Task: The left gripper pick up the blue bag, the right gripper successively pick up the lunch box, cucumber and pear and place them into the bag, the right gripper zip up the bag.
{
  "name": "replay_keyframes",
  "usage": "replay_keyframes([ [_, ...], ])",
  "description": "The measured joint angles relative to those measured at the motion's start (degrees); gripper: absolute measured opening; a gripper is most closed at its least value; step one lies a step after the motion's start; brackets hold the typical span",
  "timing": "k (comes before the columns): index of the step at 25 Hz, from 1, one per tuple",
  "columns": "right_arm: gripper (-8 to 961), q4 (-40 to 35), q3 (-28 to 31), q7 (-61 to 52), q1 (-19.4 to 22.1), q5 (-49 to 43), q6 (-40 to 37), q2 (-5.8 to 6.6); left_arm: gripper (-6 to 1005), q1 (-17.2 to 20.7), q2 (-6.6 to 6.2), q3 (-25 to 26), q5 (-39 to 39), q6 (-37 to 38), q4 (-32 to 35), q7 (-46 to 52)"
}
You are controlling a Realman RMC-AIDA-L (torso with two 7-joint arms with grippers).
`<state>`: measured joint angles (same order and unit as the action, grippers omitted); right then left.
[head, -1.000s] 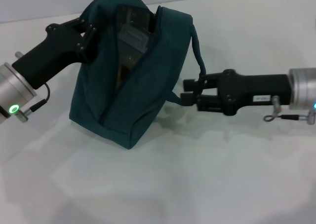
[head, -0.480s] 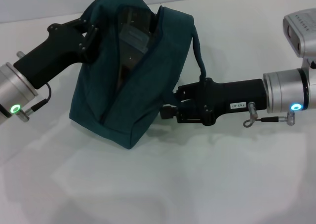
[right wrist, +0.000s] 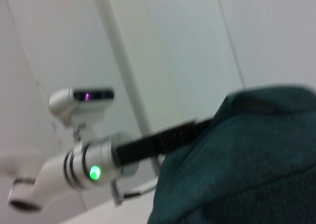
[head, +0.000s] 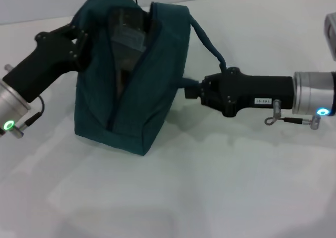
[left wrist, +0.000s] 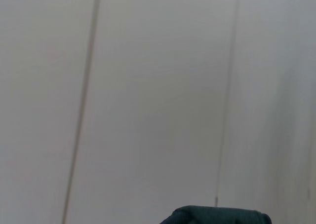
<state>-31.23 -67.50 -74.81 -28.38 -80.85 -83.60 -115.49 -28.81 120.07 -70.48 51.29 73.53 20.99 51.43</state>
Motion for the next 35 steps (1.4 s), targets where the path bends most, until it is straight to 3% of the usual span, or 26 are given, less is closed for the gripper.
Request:
replay_keyframes([
  [6, 70, -0.44, 1.14, 2.83, 2.84, 6.74, -0.29, 0.20, 60, 2.10, -0.15, 0.00, -0.96, 0.91, 0.19, -0.27],
  [13, 68, 0.13, 3.96, 4.17, 3.70, 7.92, -3.22, 0.32, 60, 3.53, -0.25, -0.24, -0.98, 5.22, 0.20, -2.60],
  [19, 67, 0.19, 1.91, 6.82, 2.83, 4.48, -8.35, 0.17, 60, 0.62, -0.29, -0.51, 2.84, 5.28, 0.20, -2.10],
  [26, 67, 0.13, -5.10, 7.03, 1.29, 4.30, -10.36, -0.05, 60, -2.94, -0.36, -0.51, 5.39, 3.54, 0.19, -0.03],
  [35, 66, 1.34, -6.92, 9.06, 0.87, 5.29, -10.06, -0.70, 60, -5.73, -0.37, -0.13, 4.77, -5.15, 2.32, 0.77],
])
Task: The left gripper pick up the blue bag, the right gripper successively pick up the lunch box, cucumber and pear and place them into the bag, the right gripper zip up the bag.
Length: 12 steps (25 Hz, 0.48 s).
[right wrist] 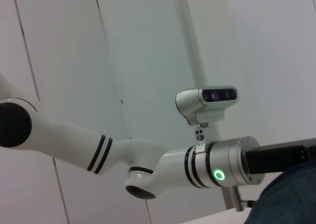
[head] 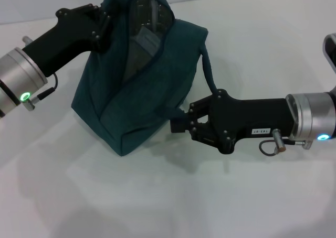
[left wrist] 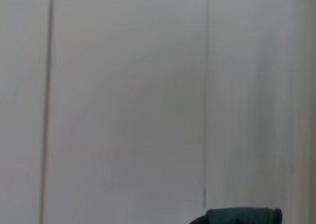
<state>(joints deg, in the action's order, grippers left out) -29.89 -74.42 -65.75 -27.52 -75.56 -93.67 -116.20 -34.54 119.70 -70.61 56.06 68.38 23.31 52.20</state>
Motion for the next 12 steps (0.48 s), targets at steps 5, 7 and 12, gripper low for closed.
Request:
replay_keyframes([
  [5, 65, 2.59, -0.10, 1.56, -0.02, 1.59, 0.07, 0.08, 60, 0.08, -0.29, -0.30, 1.54, -0.87, 0.66, 4.28],
  [7, 65, 2.99, -0.09, 1.67, 0.02, 2.02, 0.02, 0.15, 60, 0.34, -0.39, -0.32, 3.02, -0.80, 1.50, 5.50],
  [12, 65, 3.05, -0.25, 1.68, -0.02, 1.96, -0.11, 0.17, 210, 0.62, -0.21, -0.32, 5.66, -0.84, 2.36, 6.10],
])
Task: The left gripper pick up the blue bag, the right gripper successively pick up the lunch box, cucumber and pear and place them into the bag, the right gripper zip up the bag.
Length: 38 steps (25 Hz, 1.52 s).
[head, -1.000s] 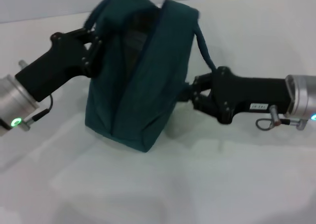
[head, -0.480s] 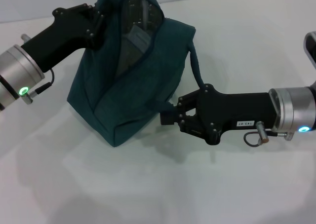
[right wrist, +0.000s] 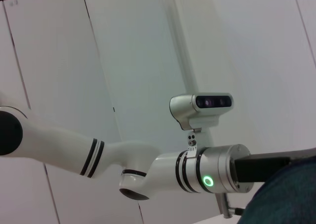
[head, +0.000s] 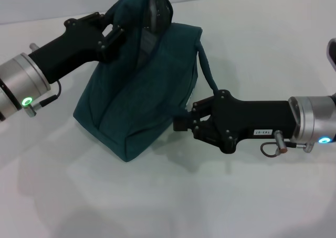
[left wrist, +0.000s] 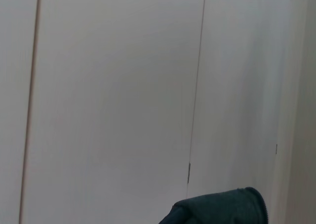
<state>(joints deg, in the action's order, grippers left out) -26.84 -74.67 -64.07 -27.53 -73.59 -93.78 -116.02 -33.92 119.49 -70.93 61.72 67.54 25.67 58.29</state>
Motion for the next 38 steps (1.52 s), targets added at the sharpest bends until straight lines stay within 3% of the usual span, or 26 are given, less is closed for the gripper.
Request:
replay_keyframes([
  [7, 65, -0.03, -0.29, 0.00, -0.04, 0.10, -0.04, 0.01, 463, 0.51, 0.16, 0.32, -2.47, 0.24, -0.34, -0.43],
  [14, 65, 0.08, -0.36, 1.47, -0.07, 0.17, 0.12, -0.12, 616, 1.47, 0.20, 0.47, -7.52, 0.72, -0.20, -3.07],
  [18, 65, 0.18, -0.64, 2.15, -0.07, 0.30, 0.17, -0.15, 704, 1.75, 0.23, 0.45, -8.83, 2.99, -0.35, -4.09],
  [23, 65, 0.83, -3.04, 2.62, -1.13, 2.63, 0.43, -0.17, 895, 3.47, 0.30, 0.20, -9.70, 8.30, -0.50, -7.26],
  [33, 66, 1.71, -17.42, 10.00, -2.68, 16.76, 1.84, -0.17, 895, 9.28, 0.15, 0.40, -18.79, 16.66, -0.32, -10.09],
  [38, 66, 1.29, -27.12, 16.86, -2.66, 29.46, 5.43, -0.16, 895, 11.56, -0.11, 0.43, -20.61, 20.81, -0.08, -10.19],
])
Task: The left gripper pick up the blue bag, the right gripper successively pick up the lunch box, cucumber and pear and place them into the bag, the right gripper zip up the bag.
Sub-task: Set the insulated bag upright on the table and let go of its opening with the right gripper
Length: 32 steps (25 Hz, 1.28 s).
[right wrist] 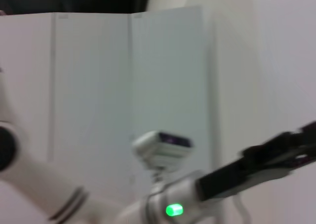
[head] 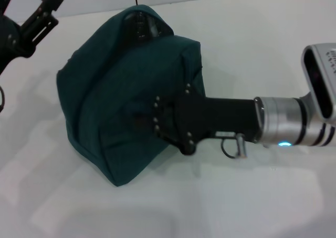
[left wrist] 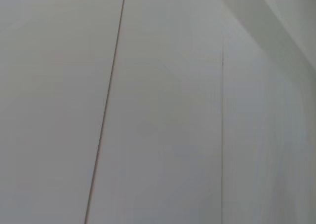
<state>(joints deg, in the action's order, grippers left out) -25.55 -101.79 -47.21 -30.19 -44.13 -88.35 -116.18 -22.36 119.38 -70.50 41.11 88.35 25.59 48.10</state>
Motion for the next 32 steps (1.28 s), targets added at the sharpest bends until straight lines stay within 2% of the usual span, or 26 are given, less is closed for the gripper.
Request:
replay_keyframes([
  [4, 66, -0.76, -8.12, 4.98, -0.05, 12.99, 5.45, -0.01, 894, 1.50, -0.02, 0.04, -0.03, 1.57, -0.18, -0.40],
  [8, 66, -1.78, -14.51, 9.70, -0.02, 23.10, 6.96, 0.00, 894, 1.95, -0.03, 0.28, -0.06, 1.50, -0.62, -1.00],
  [15, 66, -7.46, -26.76, 22.99, 1.15, 40.85, 13.33, 0.00, 894, 2.77, -0.04, 4.45, -0.10, 1.96, -0.59, -1.32],
  [17, 66, -8.95, -30.14, 27.20, 1.18, 45.35, 15.47, 0.00, 894, 2.92, -0.07, 4.49, 0.09, 1.99, -0.59, -1.42],
  [21, 66, -10.65, -33.74, 31.62, 1.11, 47.97, 17.40, -0.01, 894, 4.19, -0.09, 4.50, 0.07, 2.01, -0.53, -2.13],
  [24, 66, -10.02, -34.25, 31.70, 1.93, 47.72, 15.42, 0.00, 895, 5.22, -0.12, 4.66, -0.14, 2.08, -0.21, -2.33],
  [32, 65, -1.69, -33.98, 31.92, 7.89, 47.92, 0.72, 0.00, 892, 5.62, -0.21, 6.00, 0.23, 3.07, -0.23, -2.64],
])
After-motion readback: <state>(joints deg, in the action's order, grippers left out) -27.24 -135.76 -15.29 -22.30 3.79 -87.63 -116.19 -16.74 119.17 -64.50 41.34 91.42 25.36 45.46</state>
